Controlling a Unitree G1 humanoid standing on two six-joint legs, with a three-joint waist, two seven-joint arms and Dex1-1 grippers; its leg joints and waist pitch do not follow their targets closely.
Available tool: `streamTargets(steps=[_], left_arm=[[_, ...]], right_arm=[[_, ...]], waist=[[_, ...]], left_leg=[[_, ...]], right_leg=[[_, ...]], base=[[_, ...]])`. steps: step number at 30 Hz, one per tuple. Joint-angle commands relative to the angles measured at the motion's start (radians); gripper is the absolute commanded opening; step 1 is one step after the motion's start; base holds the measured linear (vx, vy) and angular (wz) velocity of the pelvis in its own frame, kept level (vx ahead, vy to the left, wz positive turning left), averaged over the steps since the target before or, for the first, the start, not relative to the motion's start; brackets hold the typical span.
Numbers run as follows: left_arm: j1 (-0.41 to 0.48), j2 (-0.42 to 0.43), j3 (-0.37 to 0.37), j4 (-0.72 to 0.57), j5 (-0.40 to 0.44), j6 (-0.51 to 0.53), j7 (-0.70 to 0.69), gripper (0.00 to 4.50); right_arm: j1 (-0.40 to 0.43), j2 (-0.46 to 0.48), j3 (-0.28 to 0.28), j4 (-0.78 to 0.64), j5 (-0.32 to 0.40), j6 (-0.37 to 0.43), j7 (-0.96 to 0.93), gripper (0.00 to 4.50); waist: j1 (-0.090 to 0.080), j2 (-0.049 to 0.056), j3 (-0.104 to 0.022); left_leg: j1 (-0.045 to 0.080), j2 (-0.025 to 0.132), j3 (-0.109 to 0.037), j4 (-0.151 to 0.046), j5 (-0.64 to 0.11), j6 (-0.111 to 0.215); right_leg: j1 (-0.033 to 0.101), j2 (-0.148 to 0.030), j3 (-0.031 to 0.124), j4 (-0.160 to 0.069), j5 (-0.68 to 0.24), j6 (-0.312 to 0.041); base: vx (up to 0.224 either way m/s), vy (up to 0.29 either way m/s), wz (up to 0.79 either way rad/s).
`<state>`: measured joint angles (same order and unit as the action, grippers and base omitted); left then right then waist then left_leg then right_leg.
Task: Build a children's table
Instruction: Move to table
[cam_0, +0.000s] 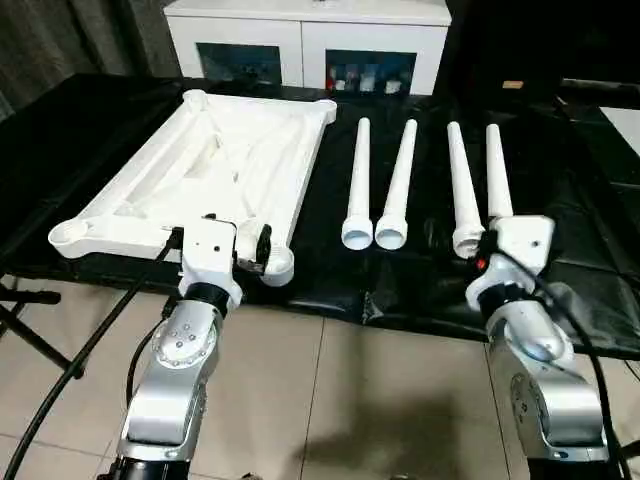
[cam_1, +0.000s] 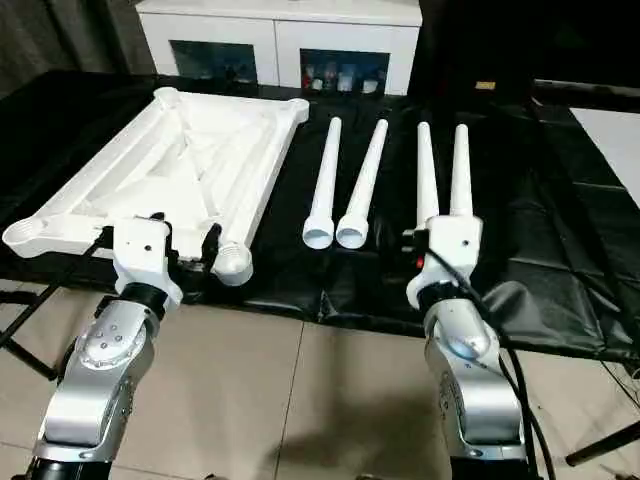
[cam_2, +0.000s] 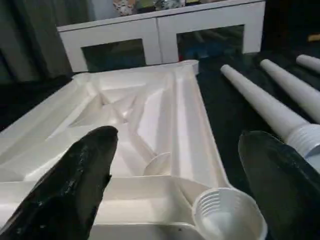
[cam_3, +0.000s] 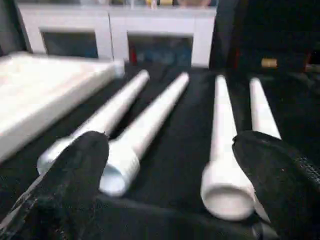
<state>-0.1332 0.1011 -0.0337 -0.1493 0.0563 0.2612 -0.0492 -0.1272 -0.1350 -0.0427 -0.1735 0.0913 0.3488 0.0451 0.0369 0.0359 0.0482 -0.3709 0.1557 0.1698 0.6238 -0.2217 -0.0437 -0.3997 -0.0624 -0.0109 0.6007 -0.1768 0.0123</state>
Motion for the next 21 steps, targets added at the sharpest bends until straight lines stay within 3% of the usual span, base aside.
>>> streamTargets(steps=[1, 2, 3, 4, 5, 6, 7, 8, 9, 10, 11, 12, 13, 14, 15, 16, 17, 18, 19, 20, 21], left_arm=[[-0.011, 0.010, 0.007, 0.013, 0.020, -0.005, 0.011, 4.26], [-0.011, 0.010, 0.007, 0.013, 0.020, -0.005, 0.011, 4.26], [-0.010, 0.005, 0.008, 0.010, 0.021, 0.000, 0.015, 4.26], [-0.010, 0.005, 0.008, 0.010, 0.021, 0.000, 0.015, 4.26], [-0.006, 0.001, 0.008, 0.005, 0.018, 0.000, 0.016, 4.26], [-0.004, -0.001, 0.008, 0.003, 0.018, -0.003, 0.017, 4.26], [-0.002, -0.002, 0.007, 0.002, 0.019, -0.002, 0.020, 4.26], [0.003, -0.003, 0.006, 0.000, 0.022, -0.002, 0.025, 4.26], [0.019, 0.000, -0.005, -0.011, 0.048, -0.011, 0.045, 4.26], [0.019, 0.000, -0.005, -0.011, 0.048, -0.011, 0.045, 4.26], [0.028, 0.010, -0.018, -0.021, 0.095, -0.026, 0.073, 4.26], [0.027, 0.011, -0.021, -0.023, 0.114, -0.019, 0.085, 4.26], [0.026, 0.012, -0.022, -0.023, 0.120, -0.015, 0.089, 4.26], [0.021, 0.018, -0.027, -0.020, 0.140, -0.010, 0.097, 4.26], [0.020, 0.020, -0.029, -0.019, 0.146, -0.009, 0.100, 4.26], [0.016, 0.025, -0.034, -0.016, 0.161, -0.007, 0.106, 4.26], [0.010, 0.029, -0.037, -0.011, 0.169, -0.009, 0.108, 4.26], [0.006, 0.032, -0.039, -0.008, 0.173, -0.010, 0.111, 4.26], [0.002, 0.030, -0.036, -0.007, 0.168, -0.021, 0.113, 4.26], [0.002, 0.030, -0.035, -0.007, 0.167, -0.021, 0.112, 4.26], [-0.005, 0.025, -0.029, -0.010, 0.154, -0.021, 0.106, 4.26]], right_arm=[[0.001, 0.005, -0.001, 0.006, 0.017, 0.027, 0.007, 4.50], [0.001, 0.005, -0.001, 0.006, 0.017, 0.027, 0.007, 4.50], [0.000, 0.000, 0.001, 0.001, 0.012, 0.034, 0.006, 4.50], [0.000, 0.000, 0.001, 0.001, 0.012, 0.034, 0.006, 4.50], [-0.003, -0.006, 0.007, 0.005, -0.004, 0.033, 0.002, 4.50], [-0.006, -0.009, 0.011, 0.008, -0.015, 0.031, -0.001, 4.50], [-0.007, -0.010, 0.013, 0.009, -0.019, 0.030, -0.001, 4.50], [-0.011, -0.014, 0.018, 0.014, -0.030, 0.028, -0.003, 4.50], [-0.030, -0.043, 0.053, 0.034, -0.103, 0.031, -0.021, 4.50], [-0.030, -0.043, 0.053, 0.034, -0.103, 0.031, -0.021, 4.50], [-0.038, -0.041, 0.048, 0.039, -0.093, 0.024, -0.012, 4.50], [-0.040, -0.037, 0.041, 0.037, -0.077, 0.022, -0.003, 4.50], [-0.041, -0.035, 0.038, 0.035, -0.069, 0.020, 0.002, 4.50], [-0.043, -0.032, 0.031, 0.033, -0.053, 0.024, 0.010, 4.50], [-0.044, -0.031, 0.029, 0.032, -0.049, 0.026, 0.013, 4.50], [-0.046, -0.028, 0.025, 0.031, -0.040, 0.032, 0.017, 4.50], [-0.049, -0.023, 0.019, 0.028, -0.028, 0.039, 0.019, 4.50], [-0.052, -0.019, 0.016, 0.027, -0.023, 0.041, 0.019, 4.50], [-0.053, -0.017, 0.014, 0.025, -0.015, 0.040, 0.024, 4.50], [-0.053, -0.016, 0.015, 0.024, -0.015, 0.040, 0.024, 4.50], [-0.054, -0.015, 0.017, 0.022, -0.014, 0.041, 0.027, 4.50]], waist=[[0.025, -0.008, -0.067], [0.041, -0.025, -0.066], [0.060, -0.034, -0.058], [0.070, -0.029, -0.057], [0.077, -0.031, -0.049], [0.074, -0.019, -0.048], [0.057, -0.005, -0.043], [0.030, 0.005, -0.041], [-0.006, 0.031, -0.055], [-0.020, 0.038, -0.060], [-0.040, 0.042, -0.057], [-0.035, 0.024, -0.049], [-0.034, 0.017, -0.056], [-0.032, 0.006, -0.058], [-0.016, -0.038, -0.070], [0.002, -0.034, -0.060], [-0.008, -0.006, -0.054], [-0.025, 0.040, -0.047], [-0.025, 0.060, -0.039], [-0.026, 0.061, -0.047], [-0.021, 0.082, -0.053]], left_leg=[[0.011, 0.033, -0.005, 0.011, -0.127, 0.116], [0.000, 0.020, -0.012, 0.034, -0.150, 0.105], [-0.037, 0.013, -0.045, 0.061, -0.155, 0.082], [-0.045, 0.007, -0.061, 0.078, -0.151, 0.076], [-0.046, -0.006, -0.086, 0.090, -0.163, 0.062], [-0.017, -0.019, -0.088, 0.047, -0.150, 0.066], [0.034, -0.022, -0.068, -0.033, -0.166, 0.117], [0.085, -0.006, -0.061, -0.071, -0.232, 0.150], [0.056, 0.002, -0.091, -0.120, -0.275, 0.328], [0.051, 0.012, -0.090, -0.136, -0.244, 0.378], [0.057, 0.033, -0.116, -0.138, -0.095, 0.481], [0.059, 0.060, -0.112, -0.117, 0.012, 0.509], [0.060, 0.070, -0.121, -0.115, 0.025, 0.471], [0.055, 0.075, -0.128, -0.117, 0.002, 0.421], [0.025, 0.081, -0.120, -0.083, -0.137, 0.239], [-0.010, 0.078, -0.125, -0.046, -0.171, 0.144], [-0.014, 0.090, -0.144, -0.047, -0.195, 0.038], [0.013, 0.175, -0.212, -0.128, -0.438, -0.093], [-0.007, 0.188, -0.201, -0.204, -0.641, -0.233], [-0.005, 0.171, -0.188, -0.207, -0.658, -0.274], [-0.006, 0.115, -0.155, -0.209, -0.615, -0.344]], right_leg=[[0.044, -0.147, 0.159, -0.136, -0.417, -0.185], [0.062, -0.156, 0.200, -0.141, -0.449, -0.189], [0.092, -0.168, 0.252, -0.147, -0.459, -0.212], [0.096, -0.171, 0.271, -0.149, -0.457, -0.222], [0.083, -0.143, 0.291, -0.153, -0.461, -0.229], [0.056, -0.072, 0.277, -0.151, -0.478, -0.191], [0.004, 0.026, 0.223, -0.129, -0.448, -0.114], [-0.053, 0.069, 0.156, -0.090, -0.442, -0.085], [-0.047, 0.064, 0.027, 0.030, -0.318, -0.088], [-0.052, 0.056, -0.018, 0.087, -0.259, -0.076], [-0.052, 0.027, -0.070, 0.146, -0.171, -0.035], [-0.063, 0.007, -0.082, 0.133, -0.135, -0.029], [-0.042, -0.020, -0.074, 0.113, -0.111, -0.031], [-0.024, -0.041, -0.054, 0.088, -0.099, -0.039], [0.022, -0.152, 0.028, 0.013, -0.018, -0.101], [0.045, -0.228, 0.067, -0.023, -0.014, -0.182], [0.070, -0.189, 0.028, -0.019, -0.082, -0.254], [0.041, -0.062, -0.020, 0.033, -0.179, -0.142], [0.014, 0.000, -0.059, 0.139, -0.162, 0.011], [0.001, 0.019, -0.074, 0.165, -0.131, 0.038], [-0.002, 0.040, -0.101, 0.173, -0.097, 0.025]], base=[[0.000, 0.000, 0.00], [-0.009, 0.089, -0.33], [-0.009, 0.089, -0.33], [-0.008, 0.157, -0.52], [-0.028, 0.227, -0.46], [-0.028, 0.227, -0.46], [-0.066, 0.257, -0.36], [-0.094, 0.282, -0.16], [-0.094, 0.282, -0.16], [-0.076, 0.272, -0.06], [-0.055, 0.223, 0.01], [-0.055, 0.223, 0.01], [-0.067, 0.191, -0.05], [-0.091, 0.161, -0.08], [-0.091, 0.161, -0.08], [-0.088, 0.094, -0.06], [-0.087, 0.045, -0.05], [-0.087, 0.045, -0.05], [-0.097, 0.067, 0.20], [-0.104, 0.055, 0.26], [-0.104, 0.055, 0.26]])
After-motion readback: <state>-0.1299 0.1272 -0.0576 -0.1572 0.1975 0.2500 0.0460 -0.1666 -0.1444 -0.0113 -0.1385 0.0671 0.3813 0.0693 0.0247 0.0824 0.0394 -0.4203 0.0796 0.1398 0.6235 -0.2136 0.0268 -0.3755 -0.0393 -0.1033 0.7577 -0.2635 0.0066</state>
